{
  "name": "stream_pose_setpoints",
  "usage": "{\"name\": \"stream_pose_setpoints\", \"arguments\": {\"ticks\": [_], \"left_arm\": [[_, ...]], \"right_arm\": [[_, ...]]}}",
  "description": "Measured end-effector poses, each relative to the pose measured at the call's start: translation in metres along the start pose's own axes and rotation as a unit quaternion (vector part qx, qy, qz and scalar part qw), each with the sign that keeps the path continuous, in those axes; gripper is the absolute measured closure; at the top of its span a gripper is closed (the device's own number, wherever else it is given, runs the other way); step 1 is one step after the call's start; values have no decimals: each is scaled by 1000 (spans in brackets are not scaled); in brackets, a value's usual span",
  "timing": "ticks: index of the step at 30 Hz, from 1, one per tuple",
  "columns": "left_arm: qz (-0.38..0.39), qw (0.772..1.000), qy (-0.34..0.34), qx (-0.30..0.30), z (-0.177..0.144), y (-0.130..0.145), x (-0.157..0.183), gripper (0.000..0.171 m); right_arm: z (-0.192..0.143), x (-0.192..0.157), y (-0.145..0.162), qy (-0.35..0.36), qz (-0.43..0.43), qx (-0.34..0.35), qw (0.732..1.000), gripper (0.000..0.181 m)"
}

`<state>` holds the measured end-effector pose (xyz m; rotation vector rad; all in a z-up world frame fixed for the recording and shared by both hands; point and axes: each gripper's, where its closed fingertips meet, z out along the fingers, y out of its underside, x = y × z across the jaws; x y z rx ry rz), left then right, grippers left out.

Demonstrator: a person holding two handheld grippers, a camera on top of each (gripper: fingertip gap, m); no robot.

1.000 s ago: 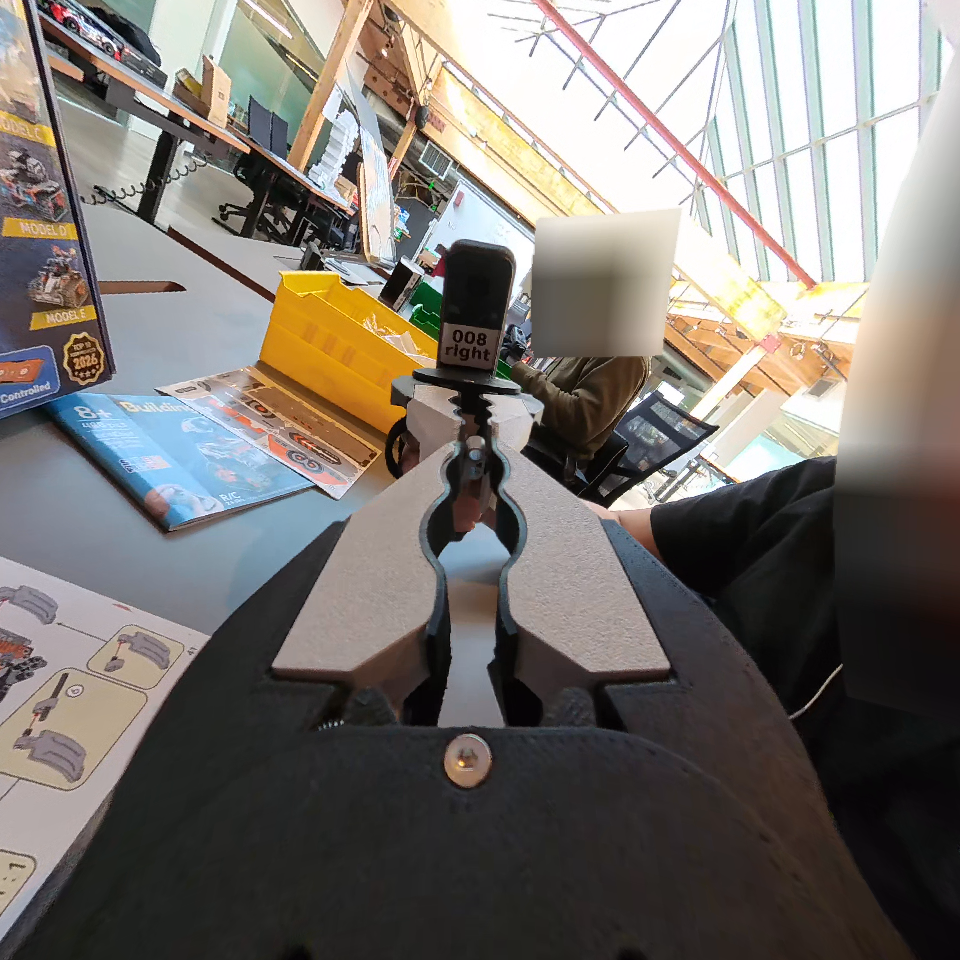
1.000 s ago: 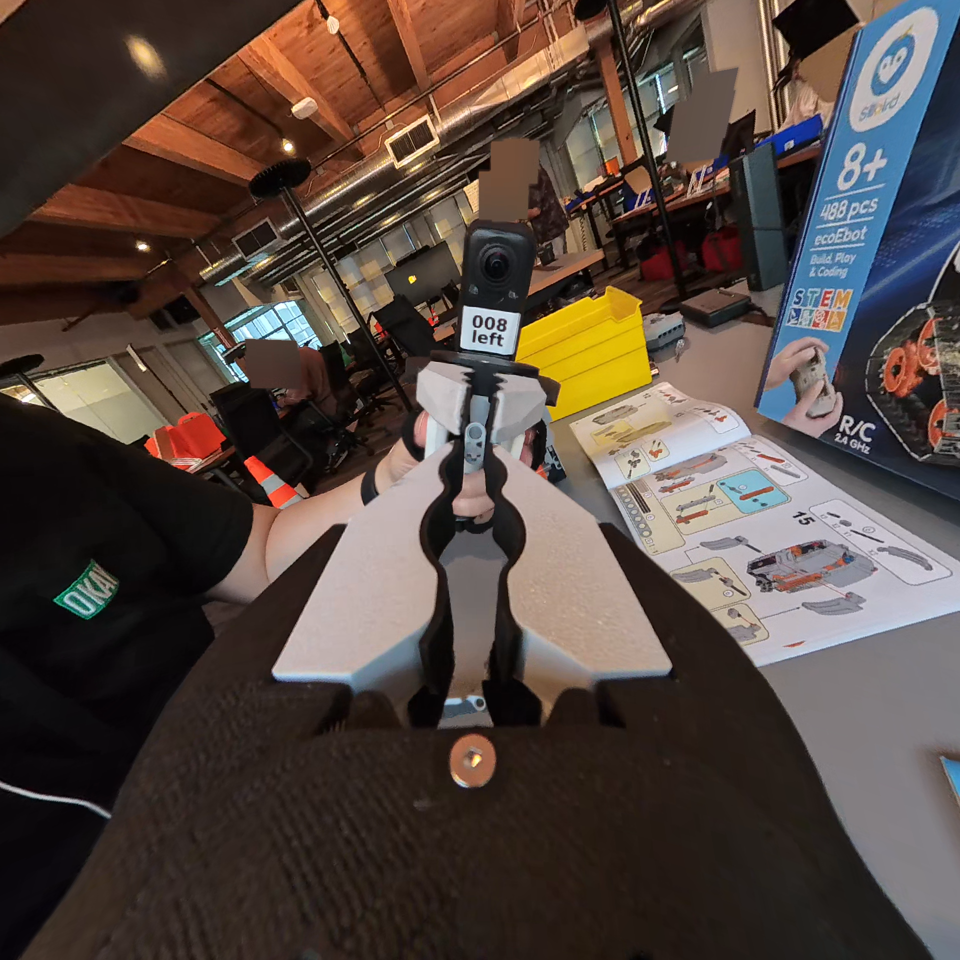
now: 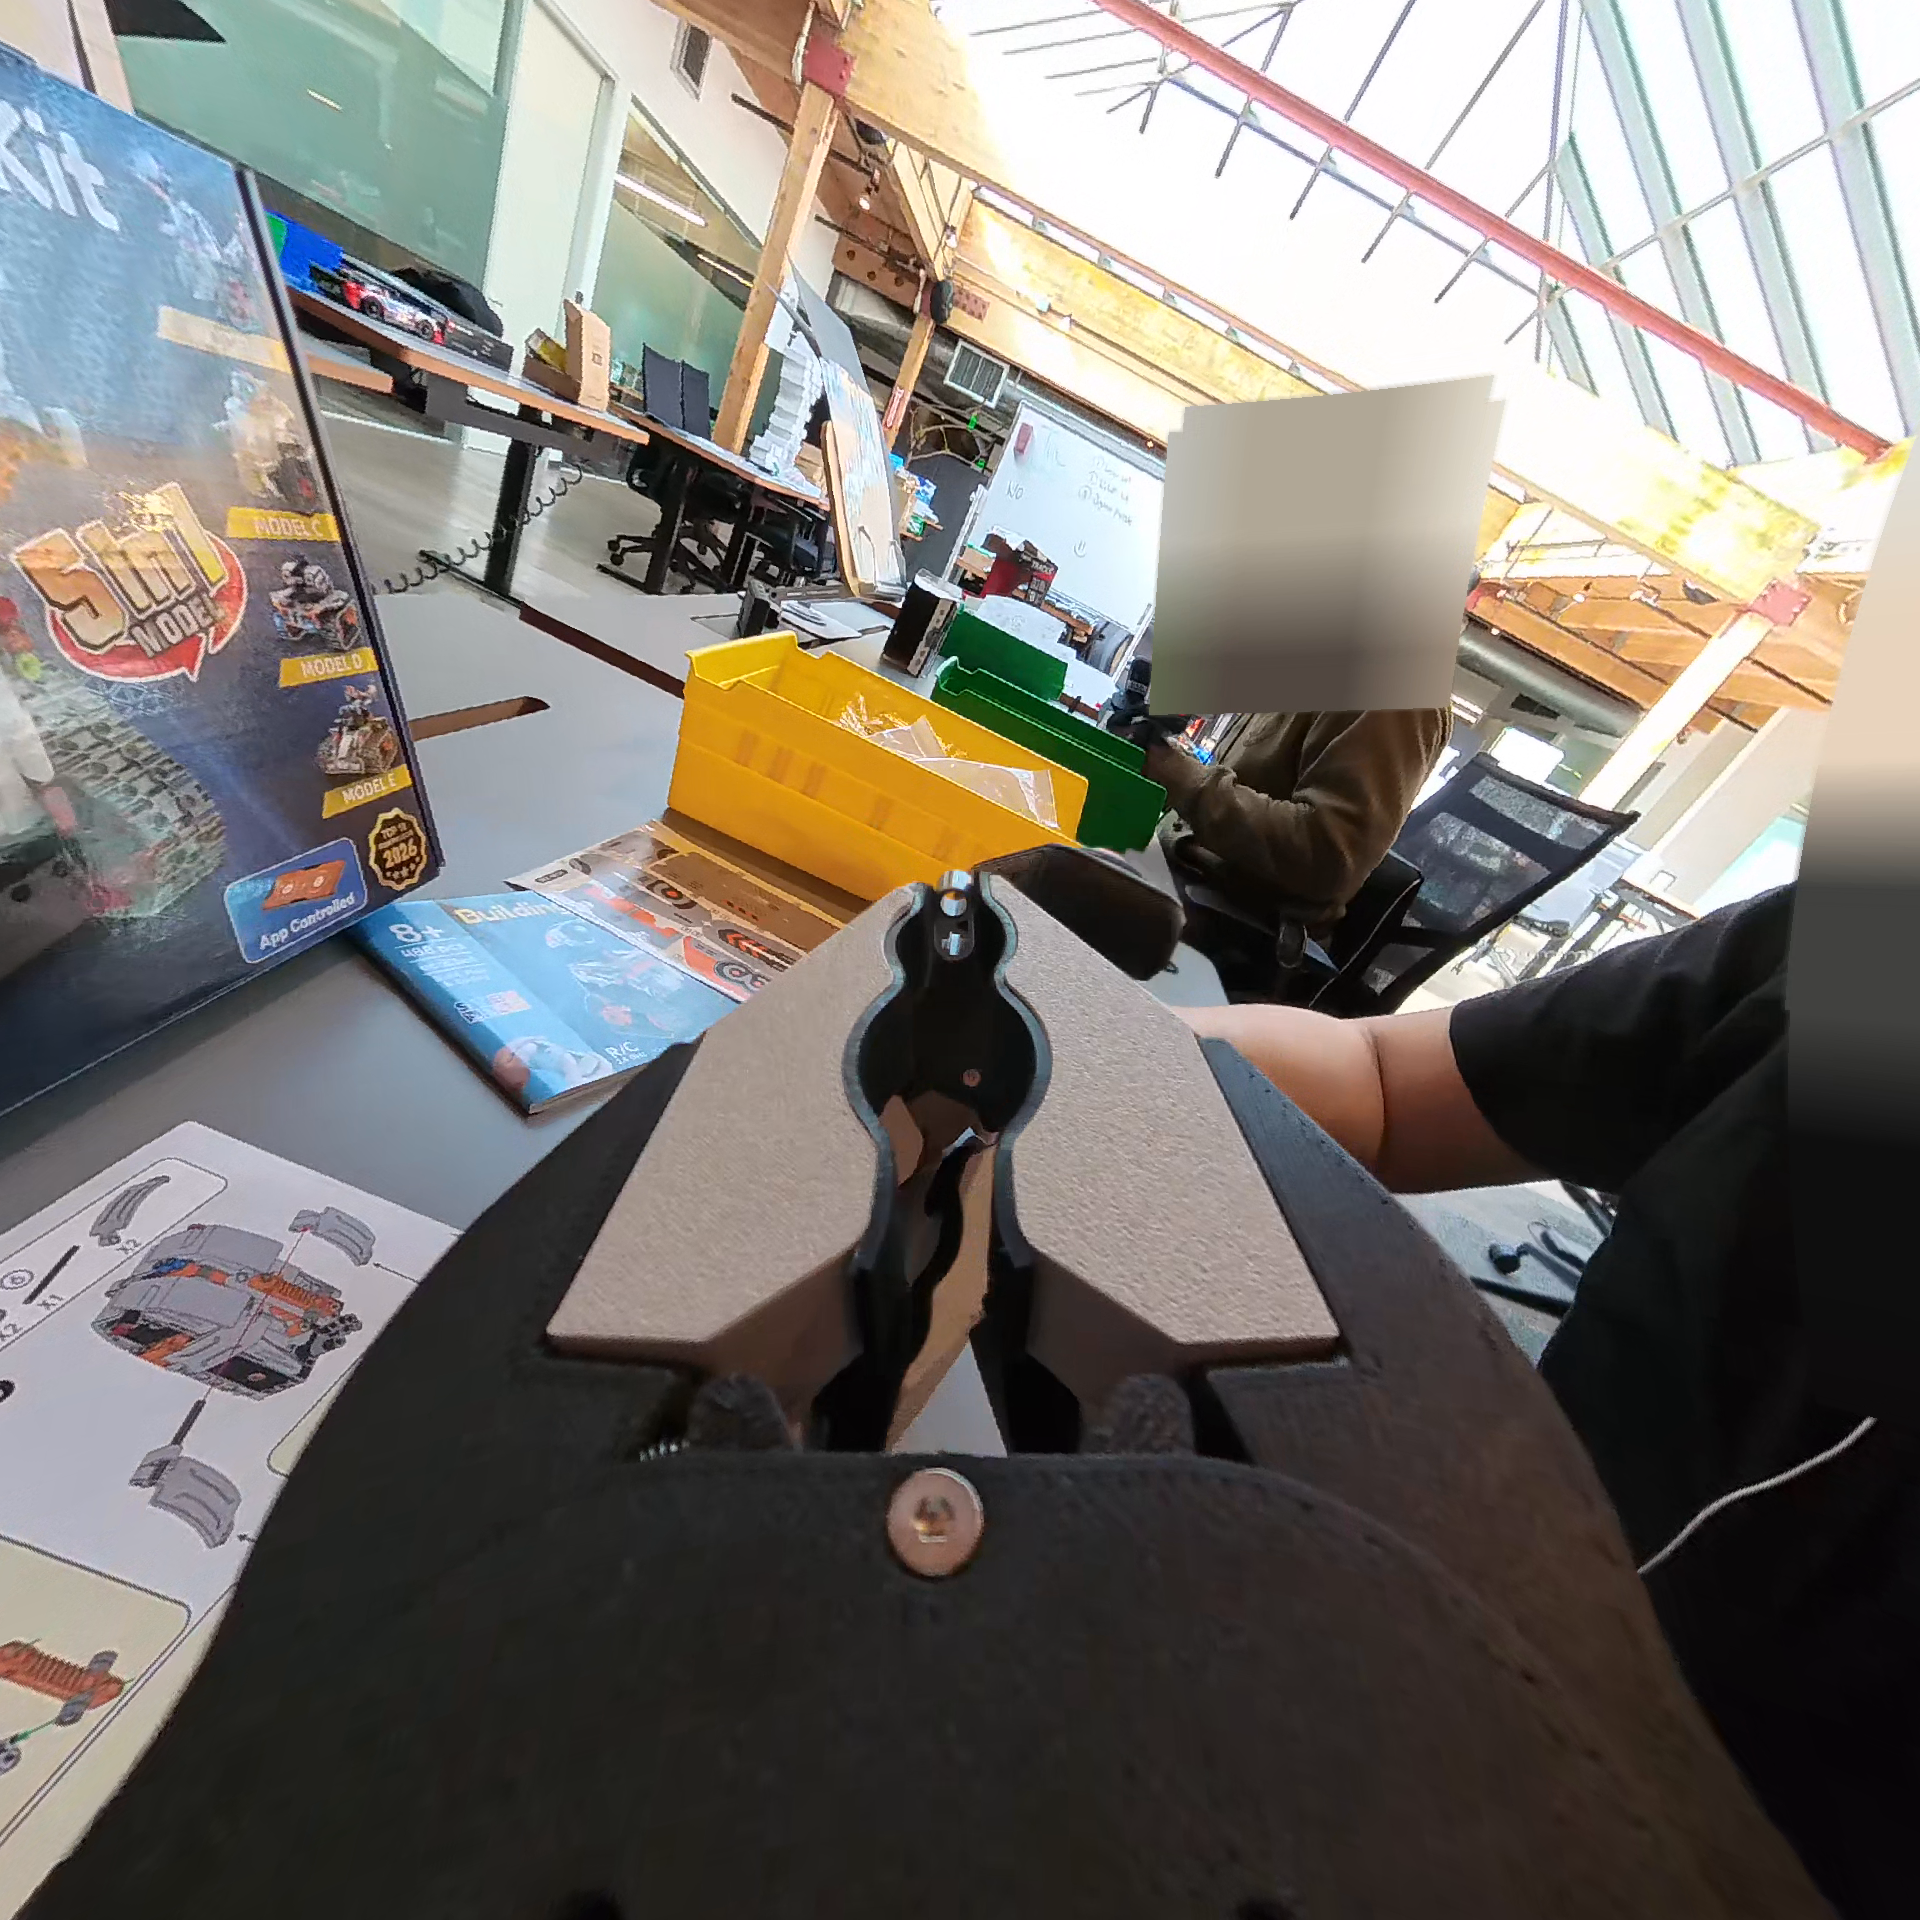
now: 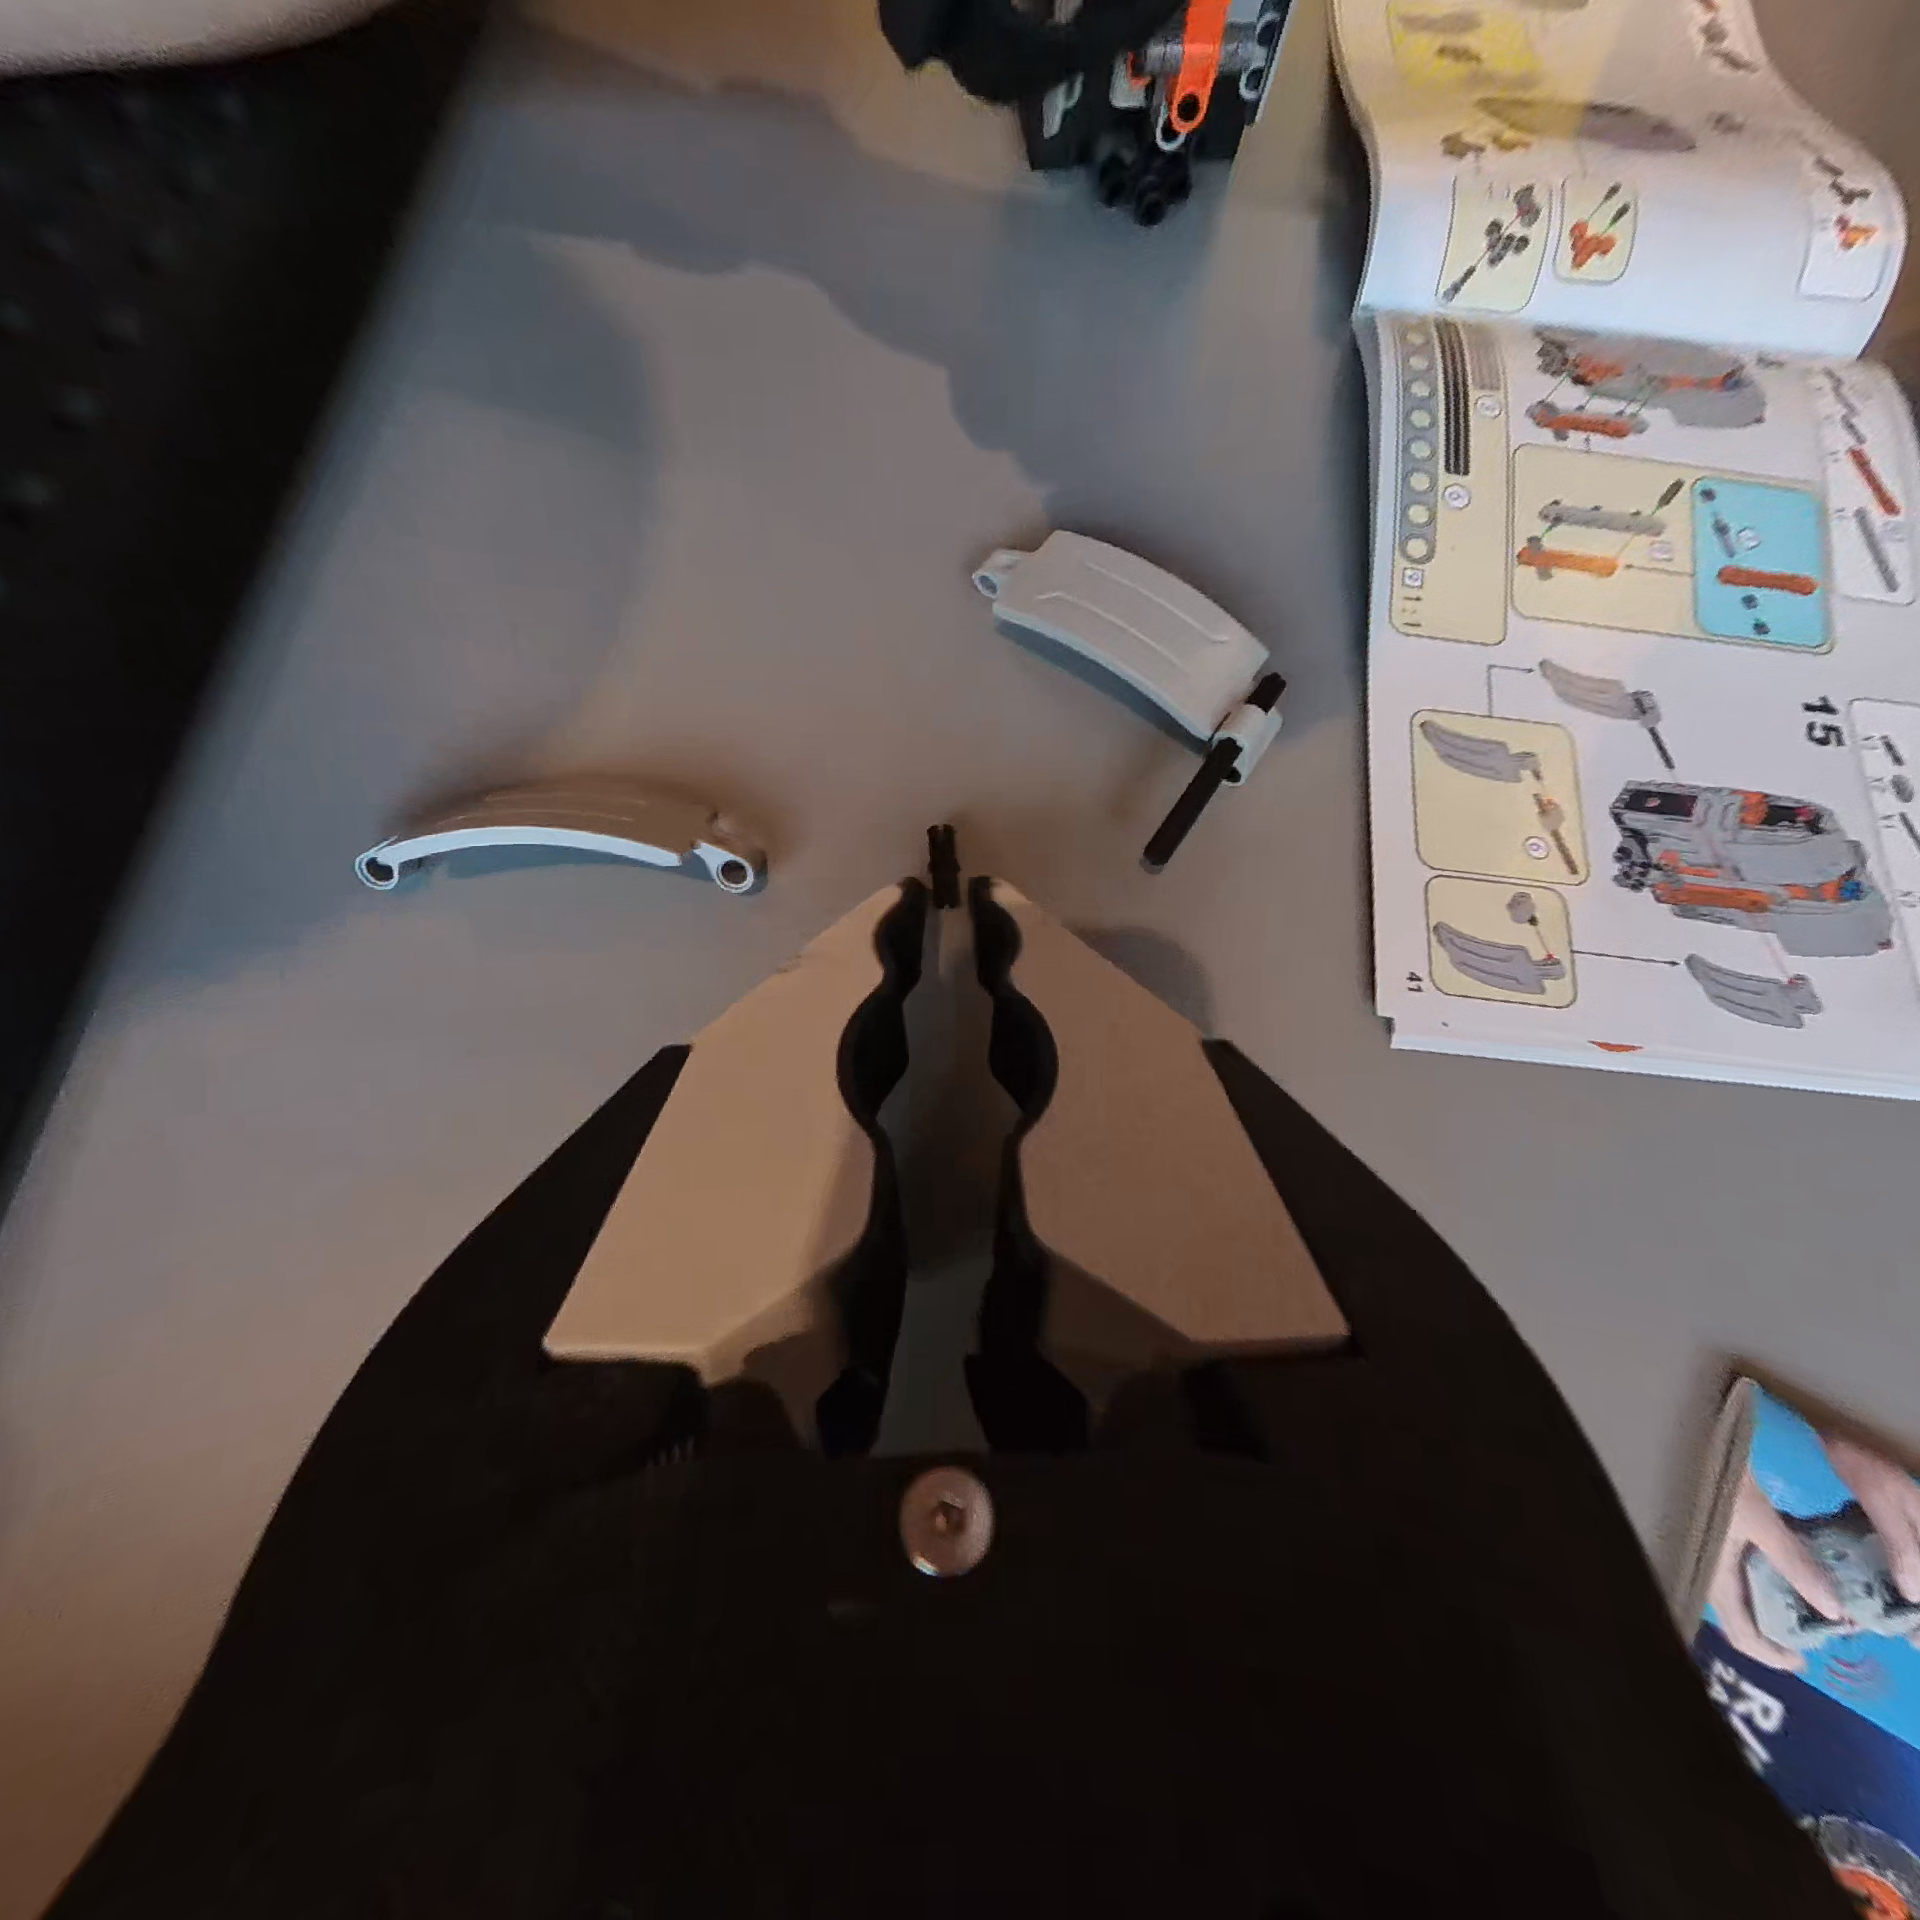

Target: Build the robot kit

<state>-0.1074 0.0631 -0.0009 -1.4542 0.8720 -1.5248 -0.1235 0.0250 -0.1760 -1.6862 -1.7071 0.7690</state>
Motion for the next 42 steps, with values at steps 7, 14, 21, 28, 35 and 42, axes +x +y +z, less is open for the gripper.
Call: {"name": "stream_pose_setpoints", "arguments": {"ticks": [7, 14, 21, 28, 35, 42], "left_arm": [[-13, 1000, -8, -5, -1, 2, -6, 167], [-37, 999, -17, -20, -2, 12, -17, 167], [-68, 997, -4, -23, -1, 17, -21, 167], [-75, 997, -5, -18, -4, 15, -22, 167], [-87, 996, 12, -16, -5, 13, -19, 167], [-92, 995, 12, -20, -4, 15, -20, 167]], "right_arm": [[-21, 0, 16, 0, 9, -68, 998, 178], [-127, -28, 95, 84, 40, -405, 909, 178], [-161, -61, 122, 8, 39, -597, 801, 177], [-164, -64, 127, 7, 46, -645, 763, 177], [-169, -70, 132, 10, 81, -649, 756, 177], [-170, -70, 133, 14, 89, -639, 764, 176]]}}
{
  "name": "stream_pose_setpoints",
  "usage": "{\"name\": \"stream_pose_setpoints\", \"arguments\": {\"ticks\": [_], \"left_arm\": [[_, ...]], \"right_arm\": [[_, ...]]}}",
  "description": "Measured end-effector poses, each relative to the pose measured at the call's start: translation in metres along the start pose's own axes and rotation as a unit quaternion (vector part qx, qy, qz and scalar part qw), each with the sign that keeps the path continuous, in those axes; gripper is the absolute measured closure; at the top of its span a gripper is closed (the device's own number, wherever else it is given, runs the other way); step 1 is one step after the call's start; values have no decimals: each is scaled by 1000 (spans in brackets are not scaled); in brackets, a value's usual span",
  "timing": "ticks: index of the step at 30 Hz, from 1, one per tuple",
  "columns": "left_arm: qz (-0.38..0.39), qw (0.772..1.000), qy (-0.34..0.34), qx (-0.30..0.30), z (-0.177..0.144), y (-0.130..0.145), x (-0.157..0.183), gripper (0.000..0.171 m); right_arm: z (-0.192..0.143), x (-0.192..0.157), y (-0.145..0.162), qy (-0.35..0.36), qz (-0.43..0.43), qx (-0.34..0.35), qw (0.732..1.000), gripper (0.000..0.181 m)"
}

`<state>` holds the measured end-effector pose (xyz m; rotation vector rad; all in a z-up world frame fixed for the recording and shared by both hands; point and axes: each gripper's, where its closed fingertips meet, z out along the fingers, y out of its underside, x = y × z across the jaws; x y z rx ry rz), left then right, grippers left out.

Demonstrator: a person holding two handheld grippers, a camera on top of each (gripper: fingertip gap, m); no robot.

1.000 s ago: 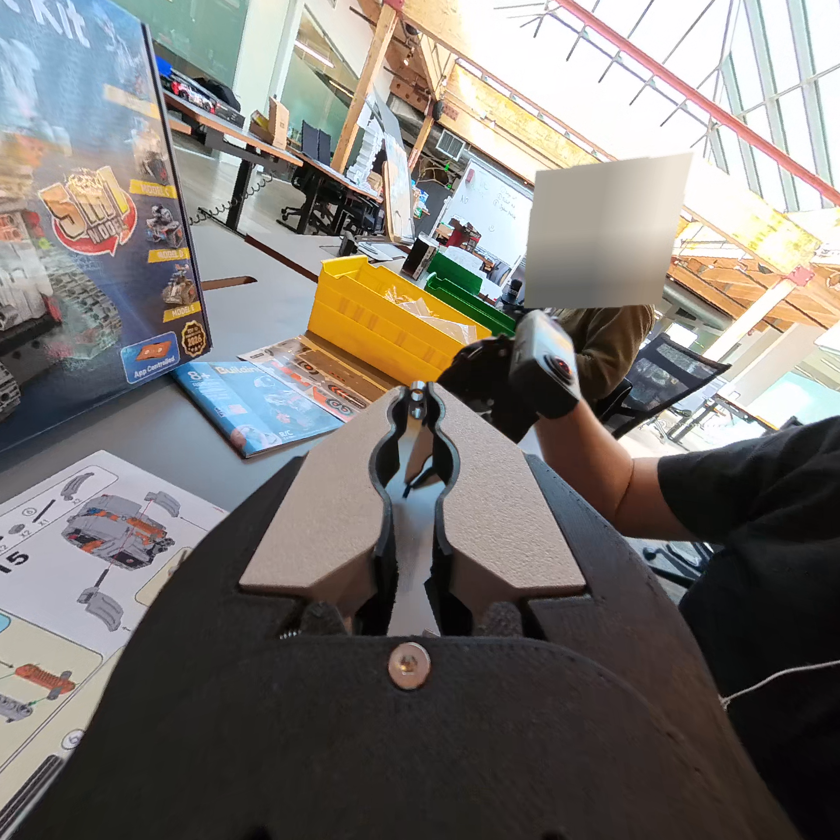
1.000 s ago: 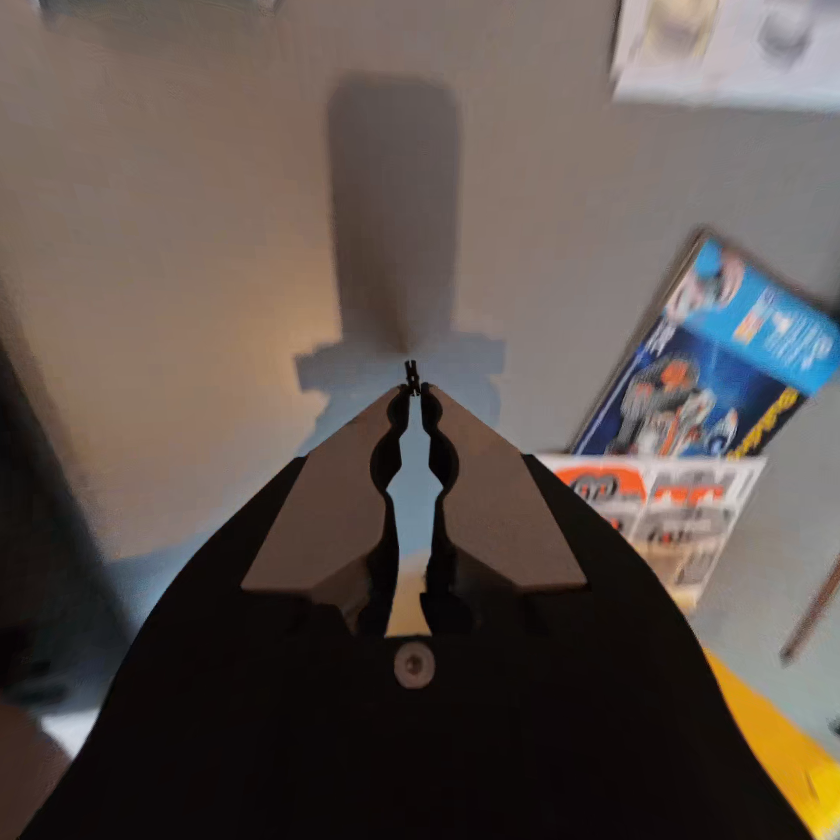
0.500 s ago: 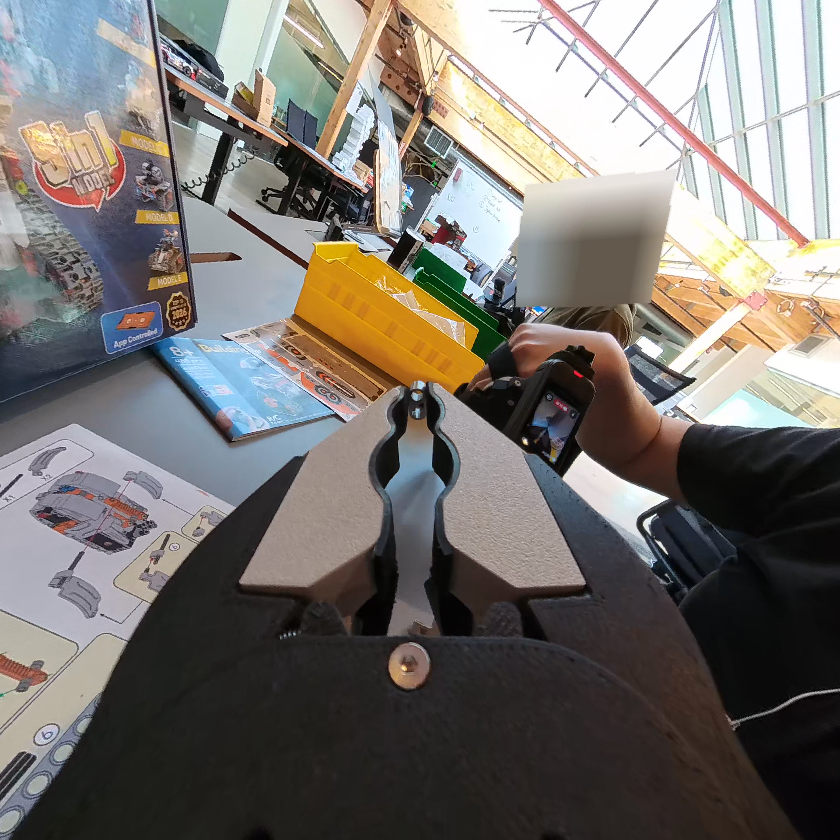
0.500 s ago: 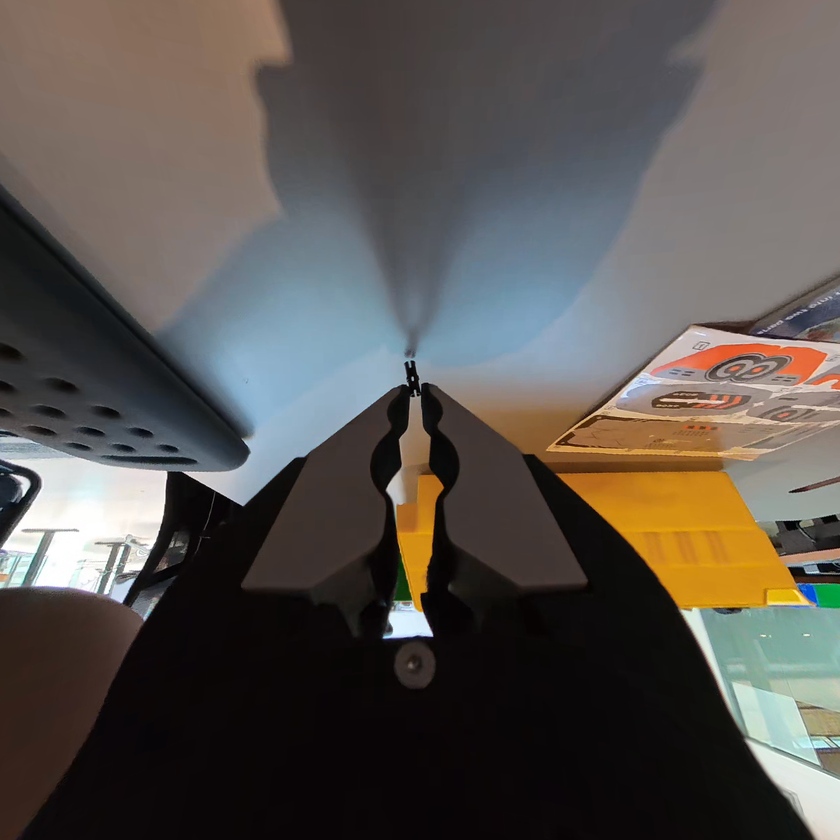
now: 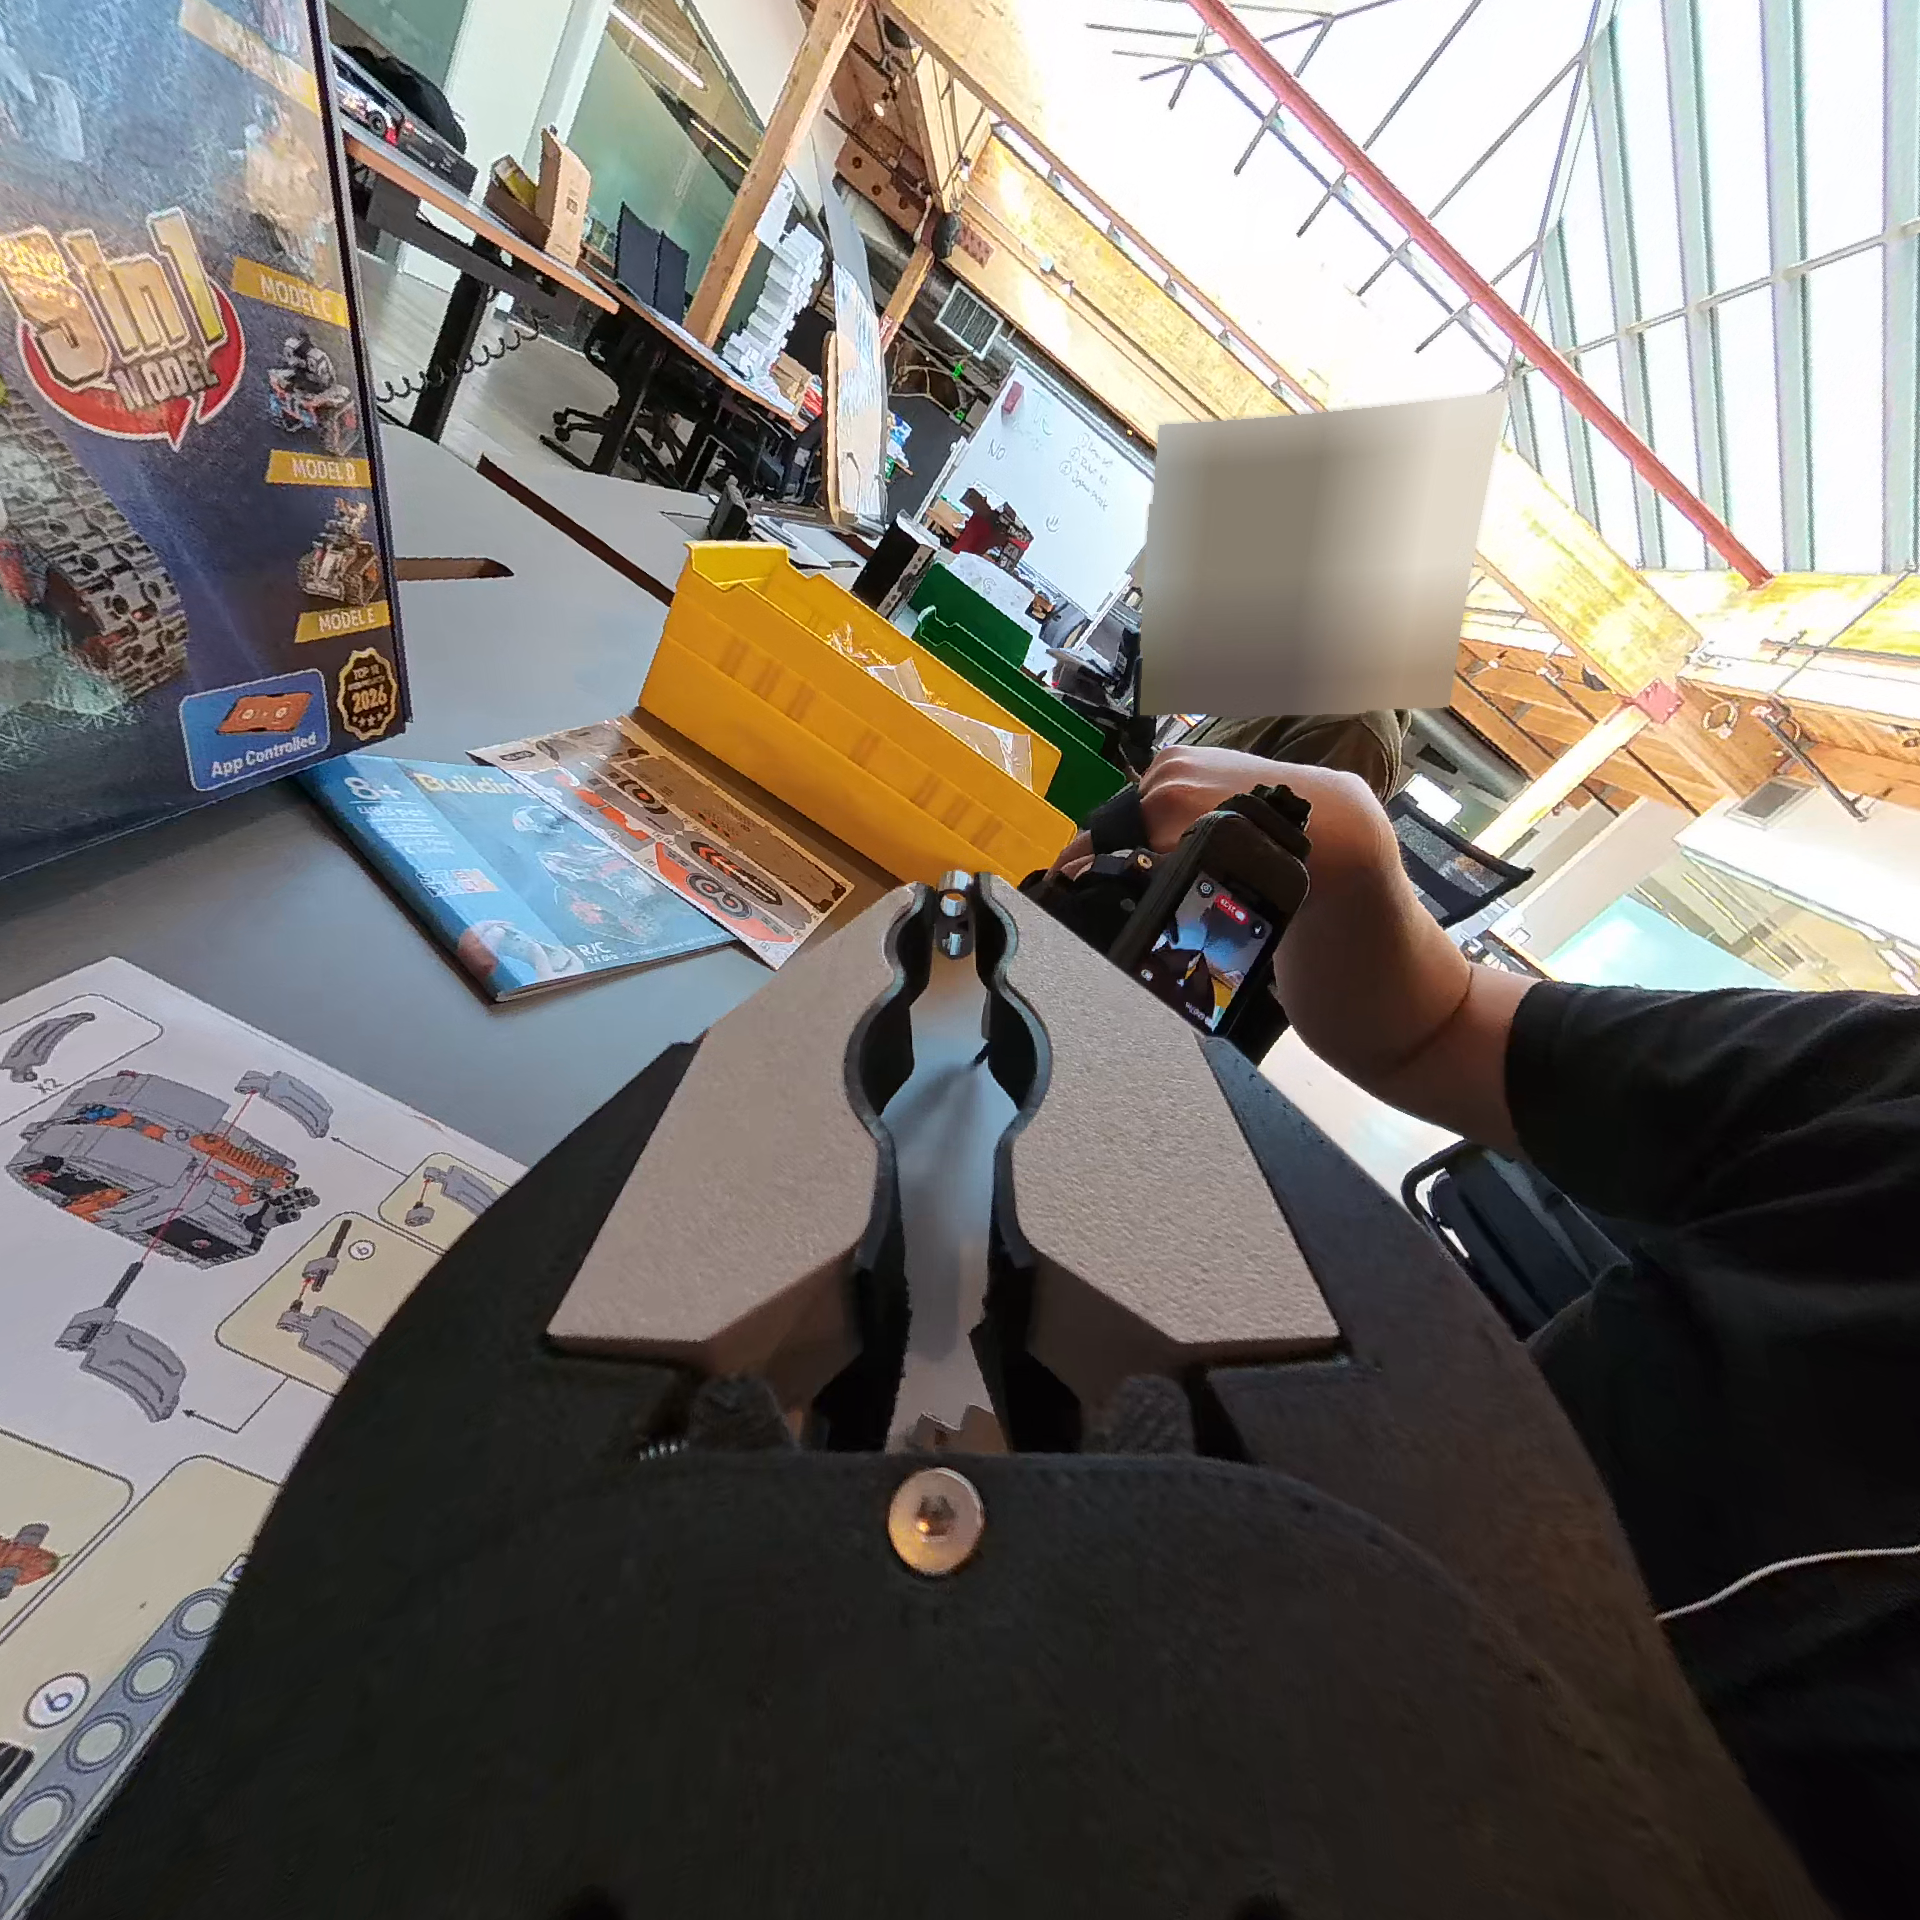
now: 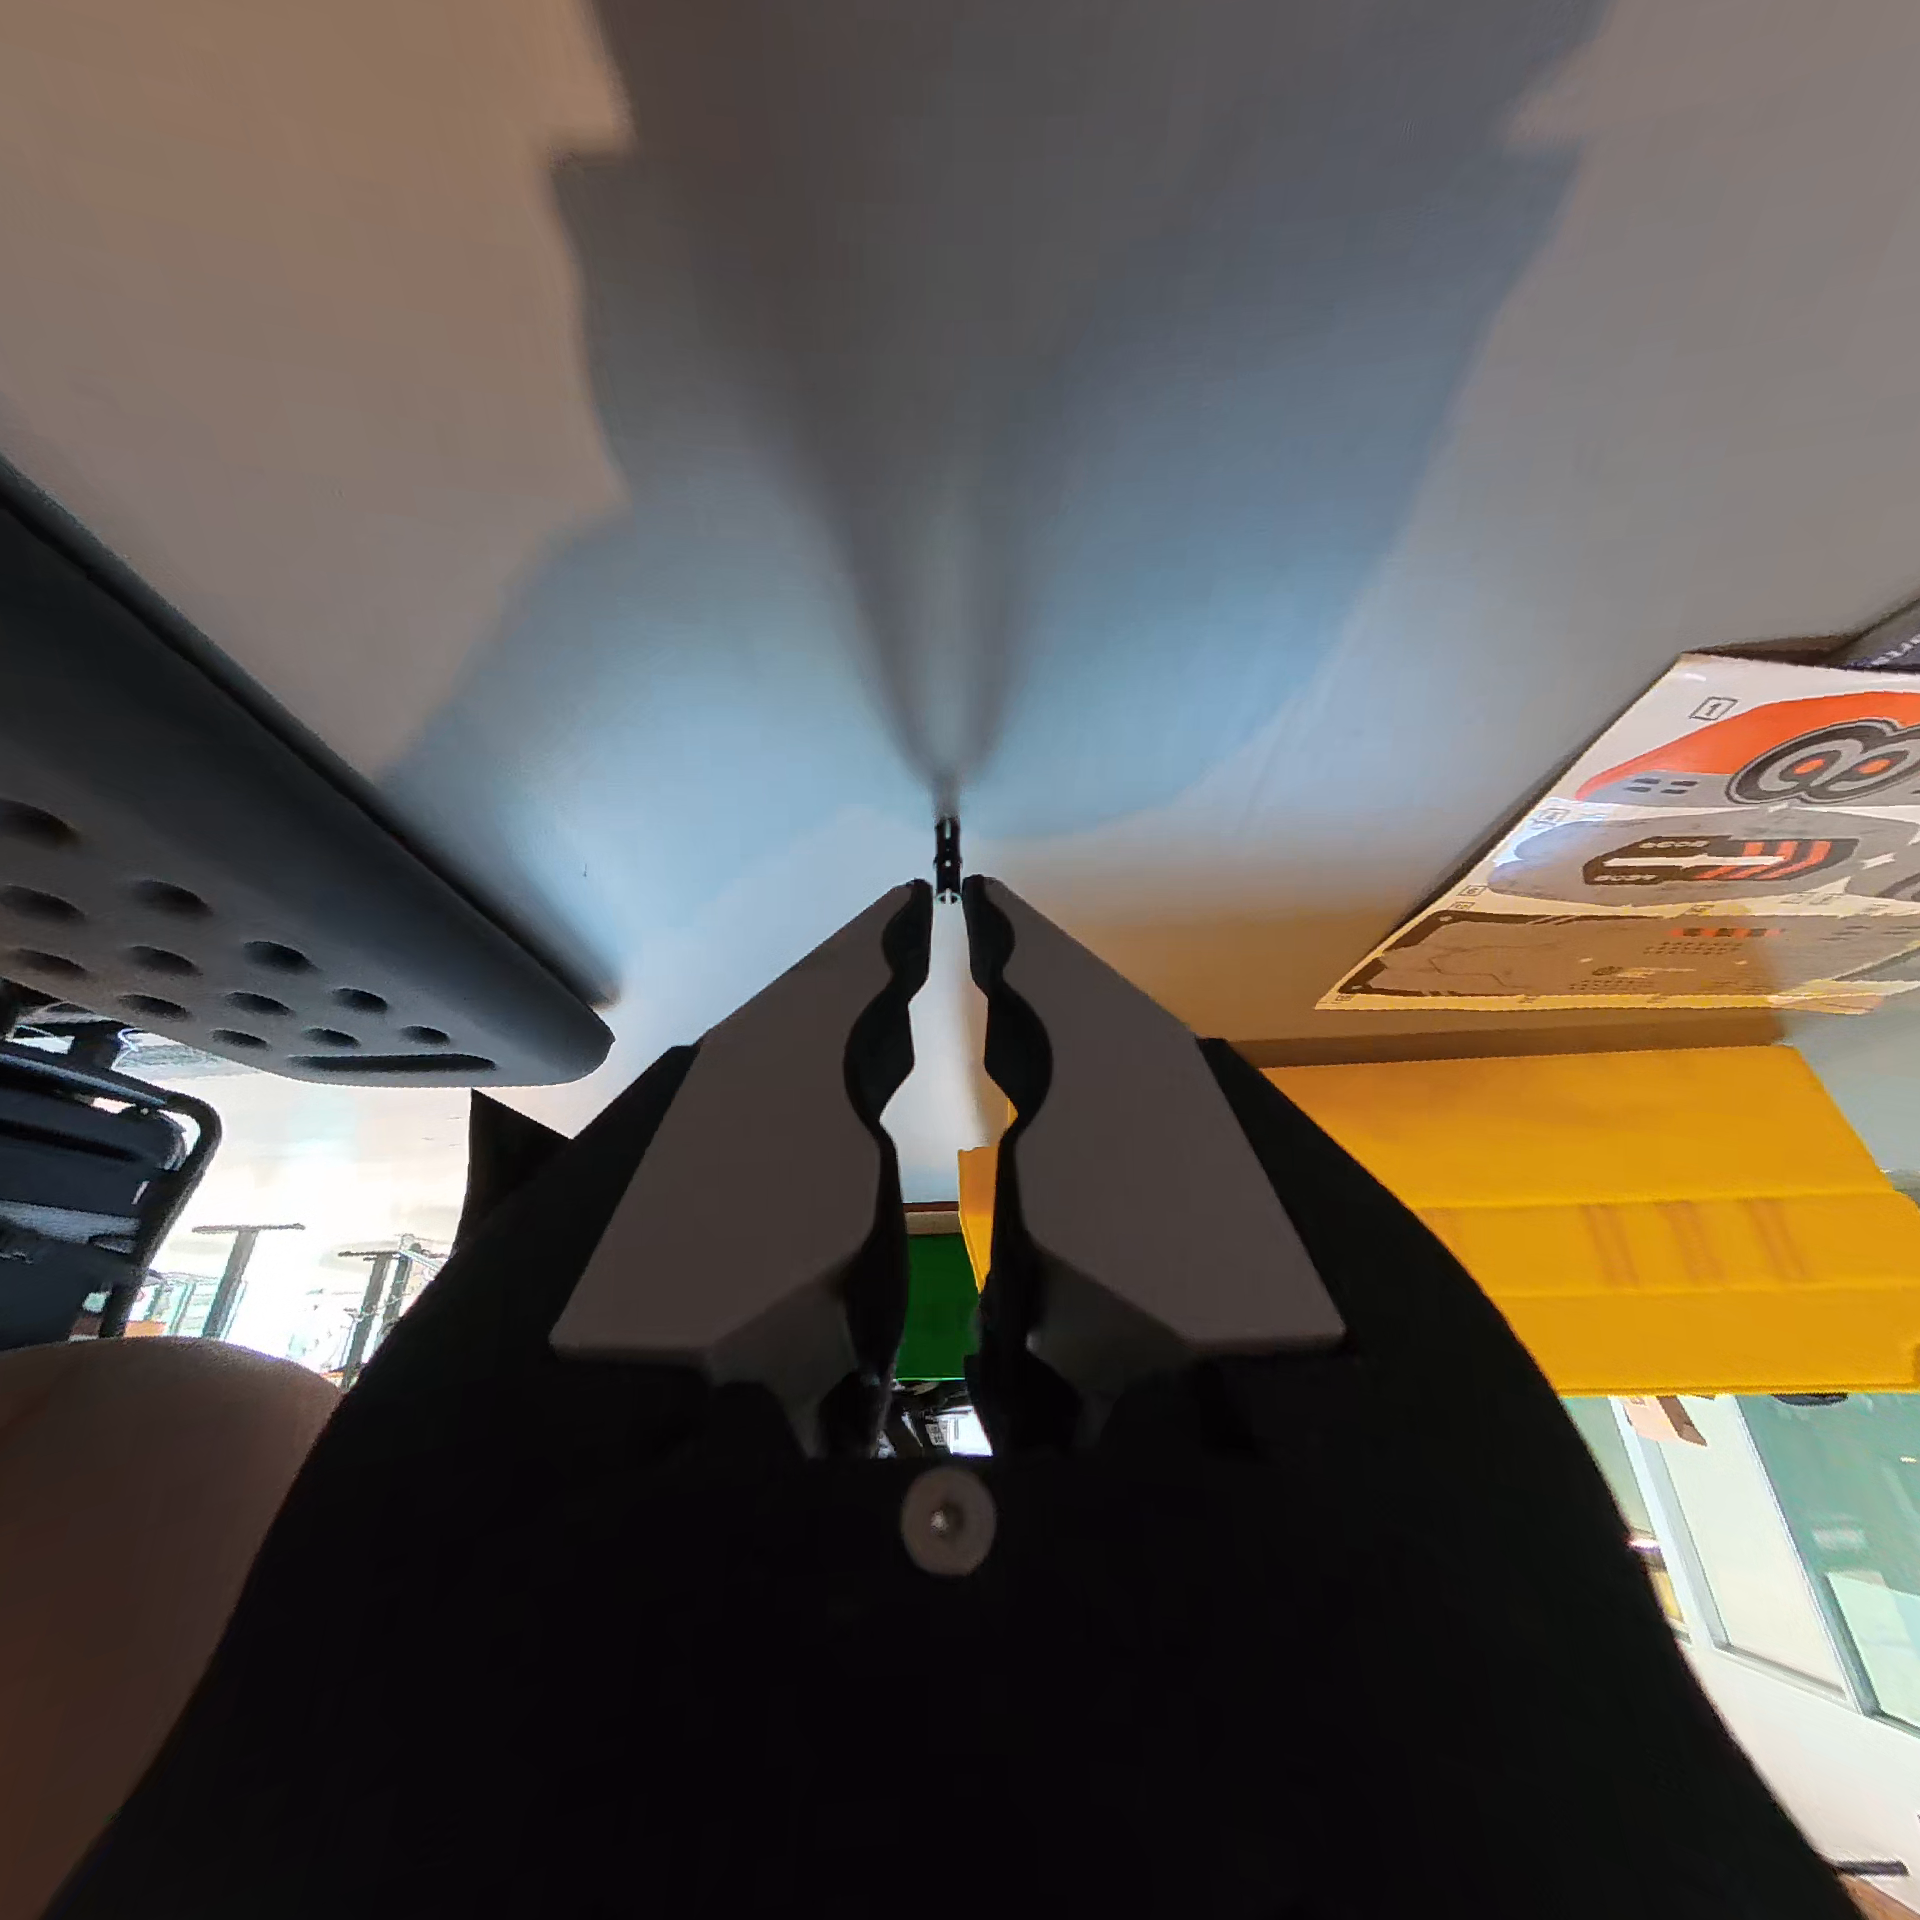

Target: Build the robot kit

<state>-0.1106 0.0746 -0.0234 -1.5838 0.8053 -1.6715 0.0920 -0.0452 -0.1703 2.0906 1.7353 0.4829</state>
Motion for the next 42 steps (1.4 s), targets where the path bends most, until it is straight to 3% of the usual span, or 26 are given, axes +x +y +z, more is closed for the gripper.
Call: {"name": "stream_pose_setpoints", "arguments": {"ticks": [12, 14, 16, 18, 20, 23, 27, 33, 42], "left_arm": [[1, 1000, 12, -7, 2, 3, 4, 167], [2, 1000, 13, -8, 2, 3, 5, 167], [1, 1000, 13, -7, 2, 3, 5, 167], [0, 1000, 14, -7, 2, 2, 5, 167], [0, 1000, 14, -7, 2, 3, 4, 167], [2, 1000, 13, -9, 4, 4, 5, 167], [3, 1000, 12, -13, 5, 6, 4, 167], [-4, 1000, 9, -14, 4, 7, 0, 167], [-3, 1000, 9, -26, 7, 11, 0, 167]], "right_arm": [[-10, 1, 0, 14, 6, 35, 999, 163], [-28, 2, -3, 29, 14, 103, 994, 164], [-58, 6, -9, 61, 22, 229, 971, 166], [-93, 3, -14, 63, 45, 389, 918, 163], [-98, -4, -6, 25, 71, 482, 873, 140], [-51, 0, 7, 5, 112, 447, 888, 136], [-21, 4, 5, 67, 62, 414, 905, 160], [1, 1, -2, 43, 35, 382, 922, 167], [-1, -2, -8, 20, 28, 384, 923, 171]]}}
